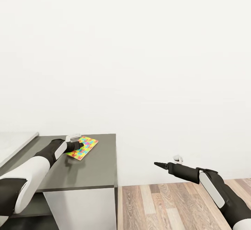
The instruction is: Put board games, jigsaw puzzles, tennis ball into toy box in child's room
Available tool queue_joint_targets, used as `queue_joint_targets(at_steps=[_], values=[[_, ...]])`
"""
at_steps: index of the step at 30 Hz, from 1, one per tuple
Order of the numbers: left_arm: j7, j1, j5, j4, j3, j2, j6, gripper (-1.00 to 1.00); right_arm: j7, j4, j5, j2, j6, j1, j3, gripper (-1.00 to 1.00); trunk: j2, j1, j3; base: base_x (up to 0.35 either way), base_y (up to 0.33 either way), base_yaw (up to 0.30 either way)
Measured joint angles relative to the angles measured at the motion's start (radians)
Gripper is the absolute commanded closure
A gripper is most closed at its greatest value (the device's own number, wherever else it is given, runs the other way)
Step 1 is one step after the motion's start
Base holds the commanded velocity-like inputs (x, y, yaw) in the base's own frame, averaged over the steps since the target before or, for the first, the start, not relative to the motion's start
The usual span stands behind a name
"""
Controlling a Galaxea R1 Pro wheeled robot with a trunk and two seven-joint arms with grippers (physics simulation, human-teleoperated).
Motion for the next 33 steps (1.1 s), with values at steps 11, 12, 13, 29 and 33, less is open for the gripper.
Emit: queue_joint_targets(at_steps=[11,12,13,29,33], values=[[0.0,0.0,0.0,0.0,0.0,0.0,0.0,-1.0,0.003,0.0,0.0,-0.001,-0.037,0.0,0.0,-1.0,0.0,0.0,0.0,0.0,-0.071,0.0],[0.0,0.0,0.001,0.0,0.0,0.001,0.0,-1.0,0.005,0.0,0.0,-0.002,-0.051,0.0,0.001,-1.0,0.0,0.0,0.0,0.0,-0.007,0.0],[0.0,0.0,0.002,0.0,0.0,0.001,0.0,-1.0,0.006,0.0,0.0,-0.001,-0.061,0.0,0.001,-1.0,0.0,0.0,0.0,0.0,-0.005,0.0],[-0.002,0.0,0.003,-0.001,-0.003,0.0,0.002,-1.0,0.014,0.0,-0.001,-0.004,-0.081,0.0,0.0,-1.0,0.0,0.0,0.0,0.0,0.0,0.0],[-0.002,0.0,0.003,-0.001,-0.003,0.0,0.001,-1.0,0.014,0.0,-0.001,-0.005,-0.081,0.0,0.0,-1.0,0.0,0.0,0.0,0.0,0.0,0.0]])
